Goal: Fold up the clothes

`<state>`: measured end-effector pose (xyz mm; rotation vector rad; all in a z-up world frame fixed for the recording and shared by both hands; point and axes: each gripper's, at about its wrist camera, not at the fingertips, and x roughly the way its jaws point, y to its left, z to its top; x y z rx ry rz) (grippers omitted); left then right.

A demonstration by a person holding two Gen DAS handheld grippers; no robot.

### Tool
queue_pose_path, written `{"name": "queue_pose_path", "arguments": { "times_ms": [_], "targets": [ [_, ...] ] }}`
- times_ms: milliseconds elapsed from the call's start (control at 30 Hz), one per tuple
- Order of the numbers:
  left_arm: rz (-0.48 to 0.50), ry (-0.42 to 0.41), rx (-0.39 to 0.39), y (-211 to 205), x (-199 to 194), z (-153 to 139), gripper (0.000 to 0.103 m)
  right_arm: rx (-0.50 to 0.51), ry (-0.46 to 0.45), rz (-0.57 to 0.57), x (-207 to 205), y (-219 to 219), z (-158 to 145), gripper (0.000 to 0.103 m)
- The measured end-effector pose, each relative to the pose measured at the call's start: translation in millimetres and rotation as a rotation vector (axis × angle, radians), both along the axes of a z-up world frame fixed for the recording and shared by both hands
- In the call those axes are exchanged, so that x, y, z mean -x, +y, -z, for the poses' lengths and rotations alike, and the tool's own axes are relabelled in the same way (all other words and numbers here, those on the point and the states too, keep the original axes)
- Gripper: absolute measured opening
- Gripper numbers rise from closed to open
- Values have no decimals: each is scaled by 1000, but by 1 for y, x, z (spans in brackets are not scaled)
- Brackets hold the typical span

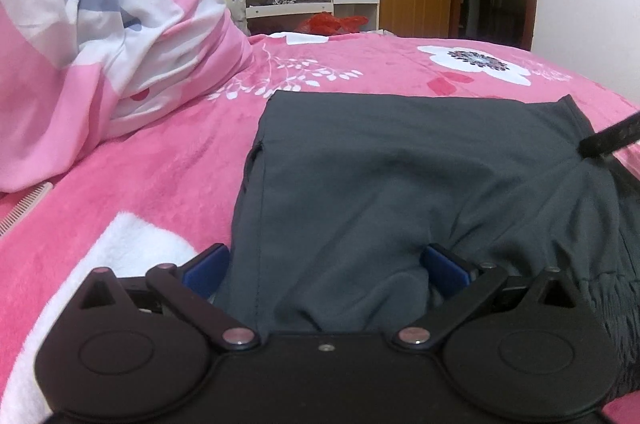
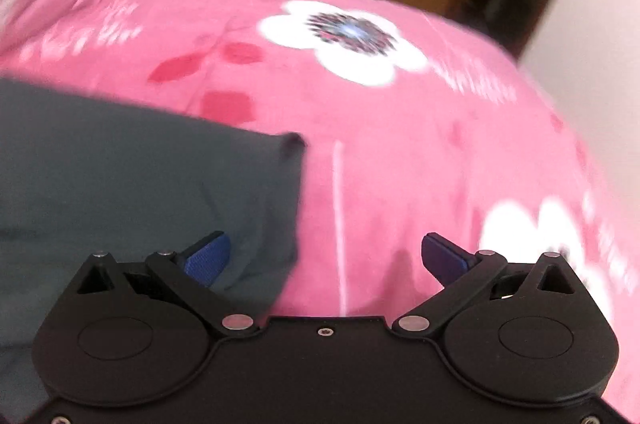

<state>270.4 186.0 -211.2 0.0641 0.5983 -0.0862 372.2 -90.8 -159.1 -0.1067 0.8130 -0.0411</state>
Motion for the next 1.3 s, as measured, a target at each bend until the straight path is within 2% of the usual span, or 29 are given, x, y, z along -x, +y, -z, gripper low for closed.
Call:
{"name": "queue_pose_path", "arguments": {
  "times_ms": [33, 100, 200, 267, 300, 333, 367, 400, 467, 533, 567, 633, 700, 767, 900, 1000, 1067, 1100, 1300],
  "targets": [
    [0, 0, -1, 0, 0, 0, 103, -54, -12, -7, 2, 0, -4, 103],
    [-1, 0, -2, 0, 0, 0, 103, -134, -50, -91, 7, 16, -13, 103],
    [-1, 0, -3, -1, 0, 0, 103, -155, -85, -296, 11, 67, -18, 103],
    [-1, 0, -3, 0, 0, -1, 103, -98, -65, -447, 14, 106, -6, 103],
    [-1, 0, -4, -1, 0, -1, 103, 6, -32, -498, 16, 128, 11, 103],
    [-2, 0, -7, -1, 0, 0, 103, 85, -16, -516, 19, 140, 24, 103],
    [-2, 0, -10, -2, 0, 0, 103, 101, -42, -523, 24, 140, 31, 103],
    [-1, -3, -11, -2, 1, 0, 103, 96, -65, -525, 27, 137, 34, 103],
    [-1, -2, -6, -2, 1, 0, 103, 43, -15, -478, 20, 124, 29, 103],
    [1, 7, 11, 1, -1, -2, 103, 13, 21, -400, 13, 105, 22, 103],
    [-2, 16, 24, 3, -1, -4, 103, 14, 17, -339, 11, 90, 20, 103],
    [-15, 32, 55, 6, 1, -12, 103, -2, 21, -288, 9, 74, 21, 103],
    [-24, -7, 132, 12, 12, -31, 103, -35, 32, -244, 8, 57, 23, 103],
    [13, -60, 140, 8, 16, -46, 103, -16, 31, -233, 8, 59, 26, 103],
    [102, -56, -8, -13, -2, -48, 103, 46, -2, -231, 9, 68, 27, 103],
    [141, -66, -265, -38, -21, -25, 103, 32, -2, -230, 13, 58, 25, 103],
    [143, -90, -317, -37, -21, -17, 103, 15, 0, -228, 15, 45, 22, 103],
    [137, -97, -333, -35, -21, -14, 103, 11, 0, -228, 14, 44, 22, 103],
    [-2, -22, -169, 21, -6, -15, 103, 13, -4, -228, 8, 45, 24, 103]
  ]
}}
